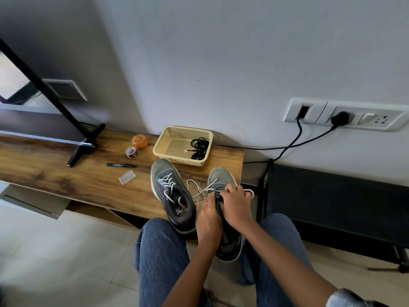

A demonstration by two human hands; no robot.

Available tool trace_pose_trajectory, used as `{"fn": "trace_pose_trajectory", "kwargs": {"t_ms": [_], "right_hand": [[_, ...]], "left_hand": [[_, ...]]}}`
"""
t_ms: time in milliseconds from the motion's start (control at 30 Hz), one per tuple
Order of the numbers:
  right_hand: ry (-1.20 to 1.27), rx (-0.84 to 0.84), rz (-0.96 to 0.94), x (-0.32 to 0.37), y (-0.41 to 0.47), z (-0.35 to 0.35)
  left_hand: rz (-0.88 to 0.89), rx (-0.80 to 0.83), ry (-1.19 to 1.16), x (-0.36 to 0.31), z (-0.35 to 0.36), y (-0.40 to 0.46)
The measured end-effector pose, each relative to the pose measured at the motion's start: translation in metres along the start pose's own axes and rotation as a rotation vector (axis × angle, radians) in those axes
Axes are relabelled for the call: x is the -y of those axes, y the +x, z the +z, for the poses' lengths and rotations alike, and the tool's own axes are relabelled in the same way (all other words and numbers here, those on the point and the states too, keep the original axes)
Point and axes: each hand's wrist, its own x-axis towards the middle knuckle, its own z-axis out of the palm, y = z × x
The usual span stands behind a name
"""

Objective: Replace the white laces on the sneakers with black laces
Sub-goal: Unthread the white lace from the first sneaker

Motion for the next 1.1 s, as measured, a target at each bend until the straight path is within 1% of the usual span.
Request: {"fn": "trace_pose_trajectory", "kwargs": {"t_ms": [100, 200, 300, 400, 533, 600, 667, 700, 767, 867, 933, 1000, 1100], "right_hand": [[0.010, -0.032, 0.011, 0.004, 0.000, 0.003], [0.136, -0.123, 0.053, 0.002, -0.001, 0.003], [0.290, -0.210, 0.196, -0.003, 0.001, 0.000], [0.498, -0.307, 0.398, -0.008, 0.005, -0.007], [0.686, -0.450, 0.629, -0.019, 0.010, -0.016], [0.762, -0.487, 0.747, -0.024, 0.012, -0.020], [0.756, -0.471, 0.781, -0.027, 0.013, -0.020], [0.710, -0.447, 0.758, -0.028, 0.012, -0.020], [0.581, -0.388, 0.653, -0.027, 0.011, -0.019], [0.349, -0.302, 0.417, -0.021, 0.008, -0.021], [0.225, -0.218, 0.232, -0.015, 0.007, -0.021], [0.114, -0.121, 0.091, -0.009, 0.007, -0.015], [0.018, -0.034, 0.028, -0.003, 0.004, -0.004]], "left_hand": [[-0.016, 0.004, -0.001, 0.001, -0.001, -0.001], [-0.036, 0.021, -0.001, 0.000, -0.003, -0.002], [-0.008, 0.014, 0.010, -0.002, -0.003, -0.004], [0.002, -0.003, 0.021, -0.002, -0.002, -0.005], [0.002, -0.027, 0.008, -0.003, -0.003, -0.007], [0.001, -0.027, 0.002, -0.003, -0.003, -0.007], [-0.009, -0.022, -0.009, -0.004, -0.004, -0.007], [-0.015, -0.017, -0.013, -0.004, -0.005, -0.007], [-0.030, 0.001, -0.012, -0.003, -0.006, -0.007], [-0.037, 0.016, -0.017, -0.004, -0.007, -0.008], [-0.040, 0.021, -0.017, -0.005, -0.007, -0.008], [-0.042, 0.026, -0.019, -0.006, -0.007, -0.009], [-0.032, 0.047, -0.023, -0.007, -0.009, -0.010]]}}
